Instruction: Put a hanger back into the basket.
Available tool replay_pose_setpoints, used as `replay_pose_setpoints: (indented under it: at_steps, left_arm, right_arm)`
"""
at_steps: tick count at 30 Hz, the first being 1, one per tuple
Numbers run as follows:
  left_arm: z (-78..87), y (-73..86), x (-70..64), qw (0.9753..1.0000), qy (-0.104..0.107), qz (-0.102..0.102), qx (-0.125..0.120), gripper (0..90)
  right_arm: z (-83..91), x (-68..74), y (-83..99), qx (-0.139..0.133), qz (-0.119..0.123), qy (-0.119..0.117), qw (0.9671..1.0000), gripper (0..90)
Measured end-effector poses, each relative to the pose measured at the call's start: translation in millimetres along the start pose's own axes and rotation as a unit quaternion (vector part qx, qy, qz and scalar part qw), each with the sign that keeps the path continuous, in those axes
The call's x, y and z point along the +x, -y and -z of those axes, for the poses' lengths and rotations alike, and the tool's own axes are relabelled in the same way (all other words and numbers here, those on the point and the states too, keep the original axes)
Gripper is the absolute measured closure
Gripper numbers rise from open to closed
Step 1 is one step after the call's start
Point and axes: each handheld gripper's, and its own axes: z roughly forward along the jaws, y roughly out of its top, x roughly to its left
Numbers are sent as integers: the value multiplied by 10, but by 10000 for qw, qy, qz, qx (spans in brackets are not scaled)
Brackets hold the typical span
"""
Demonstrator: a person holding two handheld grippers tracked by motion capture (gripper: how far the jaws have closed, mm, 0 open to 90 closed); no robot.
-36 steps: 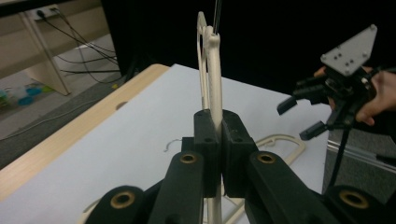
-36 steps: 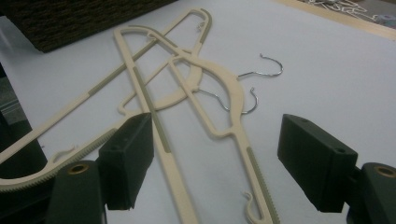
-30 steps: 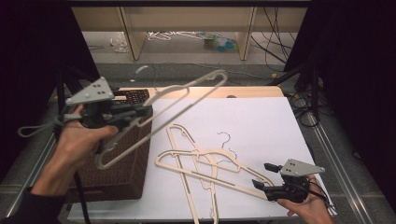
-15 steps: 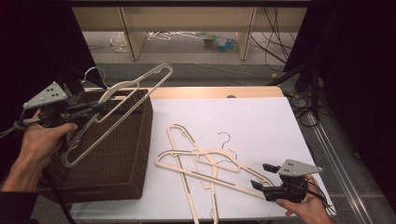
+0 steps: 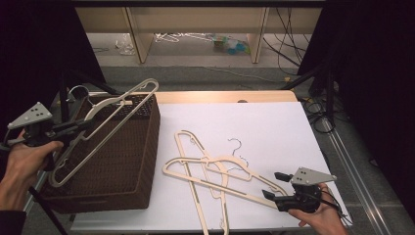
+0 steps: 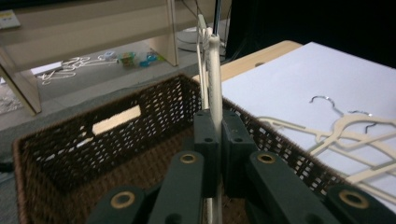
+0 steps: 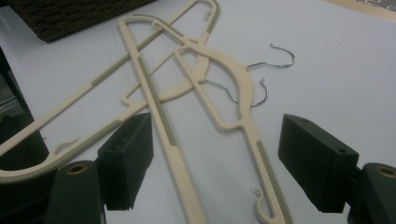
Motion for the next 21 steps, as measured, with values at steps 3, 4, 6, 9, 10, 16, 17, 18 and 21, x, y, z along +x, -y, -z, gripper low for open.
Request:
replay_pose_setpoints:
  at_steps: [3, 4, 6, 9, 10, 16, 17, 18, 21]
  left_arm:
    - [4, 84, 35, 10000, 3, 27, -9, 864]
    - [3, 114, 50, 10000, 11, 39, -2, 864]
    - [4, 168, 74, 9999, -12, 72, 79, 864]
    - [5, 232, 90, 9999, -29, 87, 142, 863]
    - [6, 248, 94, 9998, -30, 102, 152, 864]
    - [-60, 339, 135, 9987, 5, 226, 459, 863]
    - [-83, 360, 143, 9984, 24, 225, 526, 863]
    - [-109, 380, 155, 9982, 50, 209, 564, 863]
    - [-194, 426, 215, 9977, 135, 79, 658, 863]
  right_arm:
    - [-6, 3, 4, 17, 8, -3, 10000, 275]
    - [-9, 7, 6, 29, 12, -12, 10000, 275]
    - [-12, 7, 5, 24, 25, -18, 10000, 275]
    - [-12, 7, 7, 31, 51, -39, 10000, 275]
    - [-12, 7, 8, 32, 42, -40, 10000, 275]
    - [-21, 5, 10, 35, 36, -32, 10000, 275]
    - [-21, 3, 10, 52, 47, -57, 10000, 275]
    - [-22, 5, 13, 54, 47, -58, 10000, 275]
    - [-26, 7, 15, 66, 22, -49, 10000, 275]
